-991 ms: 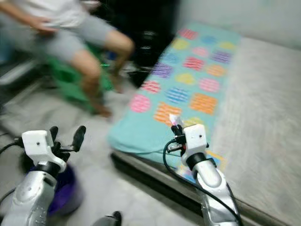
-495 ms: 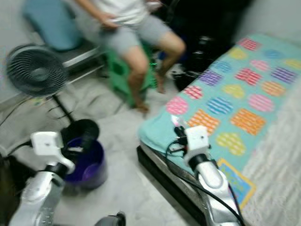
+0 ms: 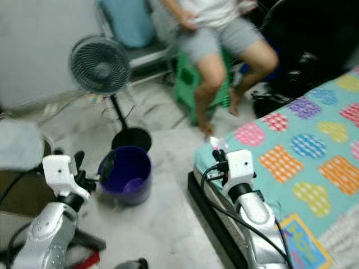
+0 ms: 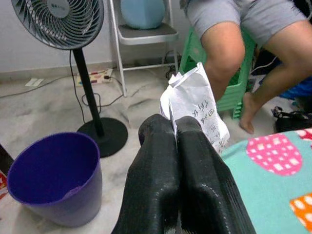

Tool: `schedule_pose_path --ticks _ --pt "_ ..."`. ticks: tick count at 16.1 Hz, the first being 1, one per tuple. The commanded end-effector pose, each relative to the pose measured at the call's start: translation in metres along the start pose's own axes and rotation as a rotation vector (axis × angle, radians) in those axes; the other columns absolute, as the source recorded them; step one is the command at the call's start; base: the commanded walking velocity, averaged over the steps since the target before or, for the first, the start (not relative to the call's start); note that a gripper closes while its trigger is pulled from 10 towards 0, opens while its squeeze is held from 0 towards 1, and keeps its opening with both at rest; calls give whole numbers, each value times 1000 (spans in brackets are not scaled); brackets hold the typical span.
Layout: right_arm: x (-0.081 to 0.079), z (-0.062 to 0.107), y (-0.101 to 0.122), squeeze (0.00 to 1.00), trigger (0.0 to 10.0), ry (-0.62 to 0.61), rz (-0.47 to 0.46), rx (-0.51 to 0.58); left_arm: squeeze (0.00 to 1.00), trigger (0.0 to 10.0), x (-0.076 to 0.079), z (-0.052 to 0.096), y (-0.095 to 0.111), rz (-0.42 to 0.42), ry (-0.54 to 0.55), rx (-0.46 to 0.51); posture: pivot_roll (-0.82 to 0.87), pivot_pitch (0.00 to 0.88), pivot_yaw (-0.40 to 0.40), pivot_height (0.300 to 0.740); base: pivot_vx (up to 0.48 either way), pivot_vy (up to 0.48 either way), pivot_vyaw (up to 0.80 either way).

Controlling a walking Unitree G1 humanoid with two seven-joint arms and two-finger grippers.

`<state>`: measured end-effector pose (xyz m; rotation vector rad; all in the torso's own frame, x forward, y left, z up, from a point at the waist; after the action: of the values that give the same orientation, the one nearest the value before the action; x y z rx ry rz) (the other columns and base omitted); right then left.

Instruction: Clean up the room

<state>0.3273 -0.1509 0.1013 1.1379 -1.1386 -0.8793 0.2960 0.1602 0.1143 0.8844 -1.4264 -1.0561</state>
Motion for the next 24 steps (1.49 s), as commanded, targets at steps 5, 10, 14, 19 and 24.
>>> schedule_pose_path --ticks 5,10,14,19,24 --pt "-3 -2 0 0 10000 -30 -29 13 0 10000 1 -8 3 -29 -35 -12 -38 119 84 740 0 0 0" --pt "-8 -6 0 0 10000 14 -1 8 0 10000 4 -7 1 -3 -11 -3 -29 127 29 740 0 0 450" --pt "-13 -9 -1 0 10000 51 -13 -4 0 10000 -2 -1 3 13 40 23 -10 137 -34 740 0 0 400" --pt "-28 -26 4 0 10000 131 -6 6 0 10000 -12 18 2 28 133 49 53 133 -98 740 0 0 0" --pt "-36 -33 5 0 10000 156 -1 13 0 10000 -11 22 6 35 119 62 74 131 -104 740 0 0 0"
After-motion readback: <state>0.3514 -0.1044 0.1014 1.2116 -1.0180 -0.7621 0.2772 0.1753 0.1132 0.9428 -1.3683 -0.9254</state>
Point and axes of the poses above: a point about 5 cm out from each wrist's last joint towards the gripper, its own z axis pointing back from the gripper into the wrist, its own y axis along the axis of the wrist's last joint, x = y × z, the point moved 5 cm from there along -z, pointing out of the wrist towards the gripper, and after that the axes turned 10 degrees about z, right-handed, at the moved point
